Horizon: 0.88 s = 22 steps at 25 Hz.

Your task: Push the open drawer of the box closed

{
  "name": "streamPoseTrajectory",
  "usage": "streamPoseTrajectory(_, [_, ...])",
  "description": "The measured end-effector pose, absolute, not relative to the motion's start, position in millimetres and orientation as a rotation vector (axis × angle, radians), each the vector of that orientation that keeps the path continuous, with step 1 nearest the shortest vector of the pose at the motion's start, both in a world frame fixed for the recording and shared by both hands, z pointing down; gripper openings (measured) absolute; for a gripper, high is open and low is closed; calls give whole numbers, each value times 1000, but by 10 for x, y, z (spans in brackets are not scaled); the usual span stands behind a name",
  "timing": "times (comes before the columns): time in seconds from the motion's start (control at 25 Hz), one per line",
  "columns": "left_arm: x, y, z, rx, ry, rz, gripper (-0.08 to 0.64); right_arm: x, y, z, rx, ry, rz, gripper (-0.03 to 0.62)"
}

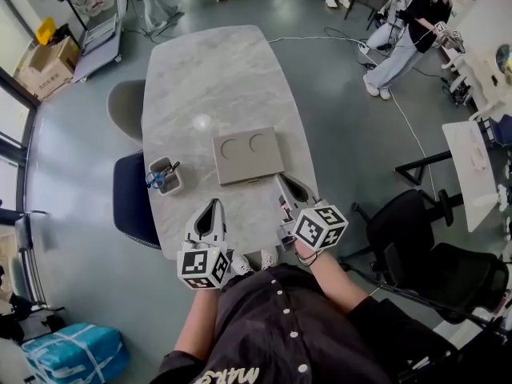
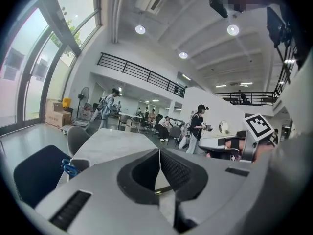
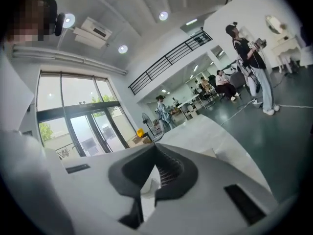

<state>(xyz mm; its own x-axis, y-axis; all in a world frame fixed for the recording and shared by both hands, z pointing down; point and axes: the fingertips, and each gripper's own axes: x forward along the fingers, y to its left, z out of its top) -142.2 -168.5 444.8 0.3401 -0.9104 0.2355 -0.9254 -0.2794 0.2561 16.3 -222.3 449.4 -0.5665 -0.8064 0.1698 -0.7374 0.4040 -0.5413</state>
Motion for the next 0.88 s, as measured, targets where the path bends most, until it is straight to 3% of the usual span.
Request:
streamPoseTrajectory(0.56, [-1545,-1704,3977,2332,-1746,6,17,154,-2067,3864,-1577,2675,-235,-2])
streamPoseTrajectory(0.88, [-1609,-1699,3958,2311,-1791,-16,17,71,-2074,3765,-1587,2717,-81,-2])
